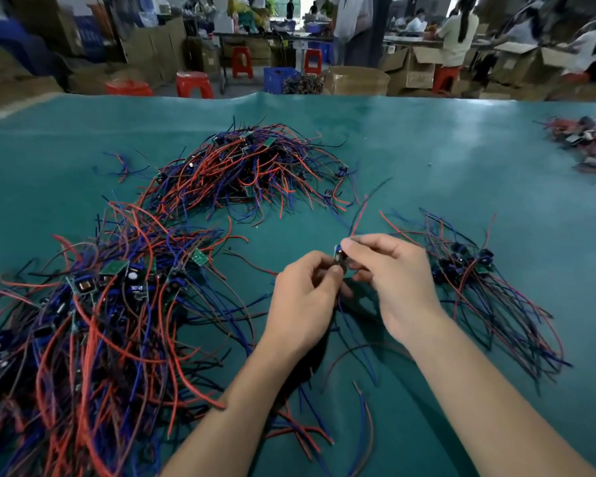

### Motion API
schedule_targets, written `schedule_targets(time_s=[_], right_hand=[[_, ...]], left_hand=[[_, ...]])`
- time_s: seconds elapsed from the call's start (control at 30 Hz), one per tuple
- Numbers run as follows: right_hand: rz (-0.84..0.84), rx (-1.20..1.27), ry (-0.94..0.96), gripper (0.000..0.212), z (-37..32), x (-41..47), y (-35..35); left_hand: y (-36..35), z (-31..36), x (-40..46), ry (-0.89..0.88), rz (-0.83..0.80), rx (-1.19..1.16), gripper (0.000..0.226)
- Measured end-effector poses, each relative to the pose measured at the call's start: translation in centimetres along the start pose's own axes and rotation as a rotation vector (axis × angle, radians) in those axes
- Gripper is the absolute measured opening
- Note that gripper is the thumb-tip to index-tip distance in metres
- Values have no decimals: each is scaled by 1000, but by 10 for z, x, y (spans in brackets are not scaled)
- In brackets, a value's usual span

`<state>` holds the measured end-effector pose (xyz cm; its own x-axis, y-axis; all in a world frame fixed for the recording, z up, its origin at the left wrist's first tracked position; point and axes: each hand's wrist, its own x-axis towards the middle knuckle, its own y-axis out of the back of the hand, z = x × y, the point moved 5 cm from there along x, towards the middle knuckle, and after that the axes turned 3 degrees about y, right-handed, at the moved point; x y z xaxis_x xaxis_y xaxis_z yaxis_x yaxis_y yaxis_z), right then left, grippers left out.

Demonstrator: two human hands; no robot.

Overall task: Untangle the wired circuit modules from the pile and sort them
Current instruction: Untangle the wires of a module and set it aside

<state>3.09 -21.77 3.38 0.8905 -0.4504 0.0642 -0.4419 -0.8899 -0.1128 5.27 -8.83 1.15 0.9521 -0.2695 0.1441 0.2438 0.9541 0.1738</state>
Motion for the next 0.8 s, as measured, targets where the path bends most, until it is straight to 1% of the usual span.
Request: schedule_targets(time_s=[0.13, 0.23, 0.3, 0.37, 0.4, 0.47, 0.53, 0.6, 0.7, 0.8], right_hand=[[-9, 156, -82, 19, 2, 1, 0], [-41, 267, -132, 26, 3, 1, 1], [-59, 290, -132, 30, 4, 2, 2], [-59, 223, -94, 33, 4, 5, 6], [-35, 152, -52, 34, 4, 7, 9], [41, -41, 78, 35, 1, 11, 16], [108, -178, 190, 36, -3, 14, 23], [172, -270, 254, 36, -6, 16, 30], [251, -380, 345, 28, -14, 19, 43], [340, -446, 429, 26, -24, 23, 57]], left_hand=[[1, -1, 1, 8, 20, 18, 20], [1, 0, 1, -5, 14, 59, 23], [1, 1, 0, -28, 11, 86, 21], [2, 1, 1, -43, 17, 101, 19], [2, 0, 1, -44, 18, 110, 18], [0, 0, 2, -39, 4, 124, 18], [-1, 0, 2, -37, -14, 140, 19], [-2, -1, 2, -38, -28, 150, 19], [-4, 1, 0, -42, -48, 160, 20], [-4, 1, 0, -44, -57, 165, 21]])
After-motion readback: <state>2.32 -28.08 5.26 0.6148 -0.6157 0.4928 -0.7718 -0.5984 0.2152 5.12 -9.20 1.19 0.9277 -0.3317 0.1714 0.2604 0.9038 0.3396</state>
